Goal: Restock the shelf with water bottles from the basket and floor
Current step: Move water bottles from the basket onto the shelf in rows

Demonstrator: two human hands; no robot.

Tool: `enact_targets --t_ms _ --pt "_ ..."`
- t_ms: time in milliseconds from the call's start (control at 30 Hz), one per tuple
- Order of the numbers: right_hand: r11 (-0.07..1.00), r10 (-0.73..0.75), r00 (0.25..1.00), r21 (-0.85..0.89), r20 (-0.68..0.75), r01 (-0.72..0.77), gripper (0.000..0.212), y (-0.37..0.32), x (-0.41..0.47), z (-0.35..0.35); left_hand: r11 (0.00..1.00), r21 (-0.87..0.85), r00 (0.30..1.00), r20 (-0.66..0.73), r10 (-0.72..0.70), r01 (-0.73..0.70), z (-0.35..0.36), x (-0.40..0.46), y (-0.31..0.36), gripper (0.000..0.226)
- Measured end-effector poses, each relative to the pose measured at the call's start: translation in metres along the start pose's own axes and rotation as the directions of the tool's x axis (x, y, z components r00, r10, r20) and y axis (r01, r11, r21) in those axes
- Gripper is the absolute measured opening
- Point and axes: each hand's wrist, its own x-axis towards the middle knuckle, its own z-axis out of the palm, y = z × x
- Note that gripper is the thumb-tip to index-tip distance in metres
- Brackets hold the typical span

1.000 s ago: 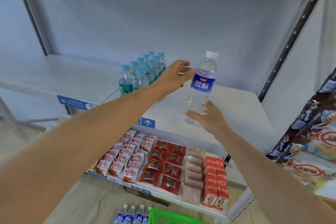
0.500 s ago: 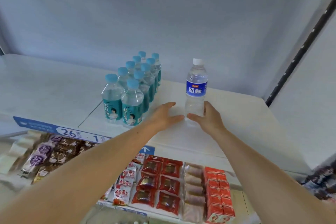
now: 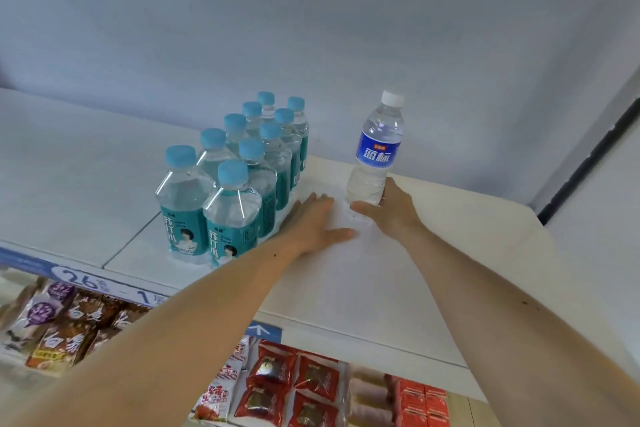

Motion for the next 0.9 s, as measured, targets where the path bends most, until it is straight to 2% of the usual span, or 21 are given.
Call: enact_targets --t_ms 167,333,500,633,900 --pt "0.995 -0.01 0.997 -0.1 0.074 0.017 0.075 0.0 0.037 0.0 0.997 0.069 0.998 -0.05 0.033 -0.029 0.005 0.022 -0.001 0.1" --pt "0.99 -0.019 0.997 -0.134 0.079 0.029 0.101 0.007 0.067 0.007 0.993 0.099 0.994 -0.078 0.072 -0.065 0.01 0.024 -0.005 0.096" --pt "0.983 -0.04 0.994 -0.175 0.101 0.058 0.104 0.003 0.085 0.007 0.992 0.105 0.993 -0.098 0.073 -0.062 0.012 0.026 -0.005 0.094" --pt "0.967 -0.036 0.994 -0.249 0.106 0.062 0.087 -0.003 0.094 0.009 0.994 0.093 0.992 -0.104 0.069 -0.059 0.012 0.026 -0.006 0.094" --pt "0.965 -0.016 0.995 -0.261 0.099 0.041 0.086 -0.004 0.101 0.012 0.996 0.069 0.993 -0.105 0.056 -0.049 0.012 0.026 -0.005 0.096"
